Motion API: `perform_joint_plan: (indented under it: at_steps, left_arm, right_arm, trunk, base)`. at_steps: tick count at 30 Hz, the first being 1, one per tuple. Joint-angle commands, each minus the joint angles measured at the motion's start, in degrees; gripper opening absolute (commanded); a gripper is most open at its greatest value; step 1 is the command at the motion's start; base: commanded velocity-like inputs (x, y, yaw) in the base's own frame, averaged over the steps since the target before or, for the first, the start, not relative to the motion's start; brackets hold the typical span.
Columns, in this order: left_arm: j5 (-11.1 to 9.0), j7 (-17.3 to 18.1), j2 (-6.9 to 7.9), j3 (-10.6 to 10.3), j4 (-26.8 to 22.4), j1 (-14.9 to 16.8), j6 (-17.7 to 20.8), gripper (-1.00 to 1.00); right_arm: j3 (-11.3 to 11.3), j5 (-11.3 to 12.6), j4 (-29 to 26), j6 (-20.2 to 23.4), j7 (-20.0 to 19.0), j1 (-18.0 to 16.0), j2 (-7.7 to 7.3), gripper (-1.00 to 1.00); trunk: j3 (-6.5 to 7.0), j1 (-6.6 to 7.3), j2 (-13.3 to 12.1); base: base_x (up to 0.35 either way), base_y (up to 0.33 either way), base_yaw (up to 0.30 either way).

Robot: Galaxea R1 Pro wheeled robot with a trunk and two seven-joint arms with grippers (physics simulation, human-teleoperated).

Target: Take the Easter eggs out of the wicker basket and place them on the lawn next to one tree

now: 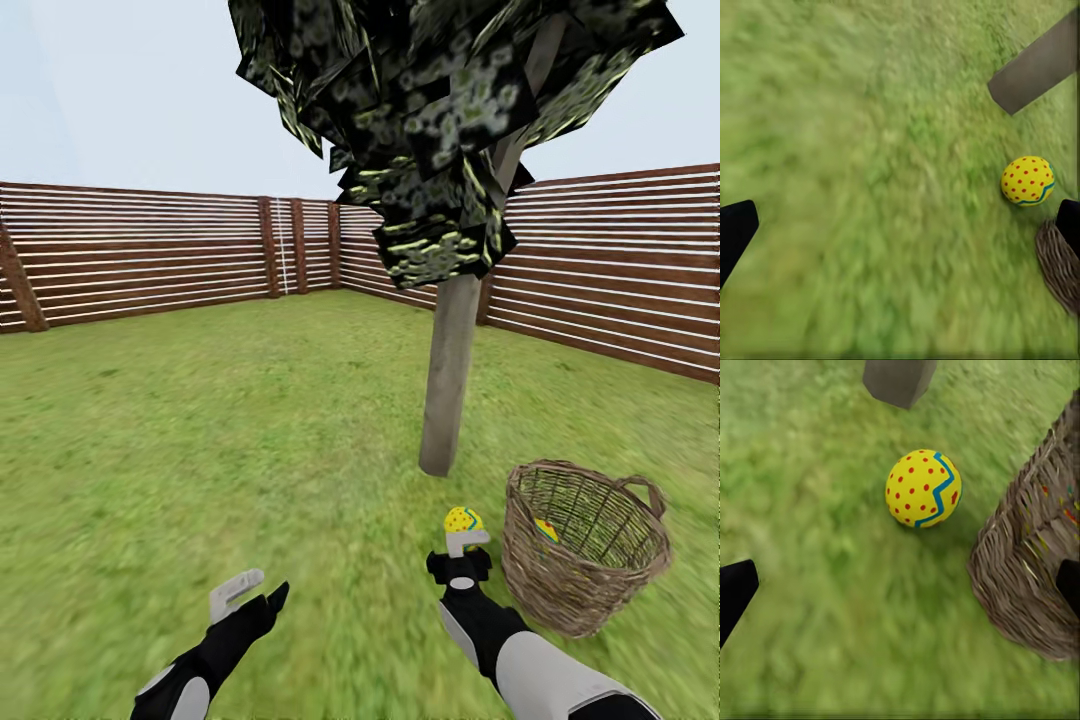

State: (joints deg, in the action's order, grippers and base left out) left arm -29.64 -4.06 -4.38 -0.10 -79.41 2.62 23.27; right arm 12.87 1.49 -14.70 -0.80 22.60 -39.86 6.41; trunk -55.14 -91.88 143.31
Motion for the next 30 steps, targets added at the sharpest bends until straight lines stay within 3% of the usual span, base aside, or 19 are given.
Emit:
perform_joint_plan:
  at_steps: [1, 8, 10, 13, 17, 22, 25, 30]
  left_arm:
    - [-0.6, -0.5, -0.01, 0.0, -0.1, 0.0, 0.3, 1.00]
    - [-0.3, -1.0, 0.10, 0.2, 0.2, 0.0, 0.3, 1.00]
    - [-0.2, -1.2, 0.22, 1.2, 0.1, 0.0, 0.3, 1.00]
    - [-0.1, -2.0, 0.29, 3.1, -0.3, 0.0, 0.4, 1.00]
    - [0.0, -6.7, 0.39, 4.2, -1.9, 0.0, 0.8, 1.00]
    - [0.9, -13.3, 0.40, 3.1, -4.8, 0.0, 2.8, 1.00]
    - [3.2, -16.9, 0.35, 2.0, -6.4, 0.0, 6.3, 1.00]
    - [5.6, -19.8, 0.27, 1.5, -7.1, 0.2, 9.3, 1.00]
  right_arm:
    - [0.3, 0.2, 0.1, -0.1, 0.3, 0.0, 0.42, 1.00]
    - [0.3, 0.1, 0.3, -0.1, 0.1, 0.0, 2.86, 1.00]
    - [0.4, 0.1, 0.2, -0.2, 0.1, 0.0, 3.56, 1.00]
    - [0.7, 0.0, 0.0, -0.1, 0.2, 0.0, 3.58, 1.00]
    - [1.5, -0.1, -2.5, 1.4, 0.2, 0.0, 3.58, 1.00]
    - [1.7, -0.1, -14.2, 13.3, 0.2, 0.0, 3.58, 1.00]
    - [1.4, -0.1, -26.2, 24.3, 0.3, 0.0, 3.58, 1.00]
    - [-0.2, -0.2, -42.7, 37.7, 0.5, 0.0, 3.58, 1.00]
  trunk:
    - [-0.05, 0.03, 0.0]
    - [-0.05, 0.03, 0.0]
    - [-0.05, 0.03, 0.0]
    - [-0.05, 0.03, 0.0]
    - [-0.05, 0.03, 0.0]
    - [-0.05, 0.03, 0.0]
    - [-0.05, 0.03, 0.0]
    - [-0.05, 0.03, 0.0]
  base:
    - [-0.094, 0.000, 0.000]
    - [-0.030, 0.000, 0.000]
    - [-0.006, 0.000, 0.000]
    - [-0.003, 0.000, 0.000]
    - [-0.001, 0.000, 0.000]
    - [0.000, 0.000, 0.000]
    - [0.000, 0.000, 0.000]
    - [0.000, 0.000, 0.000]
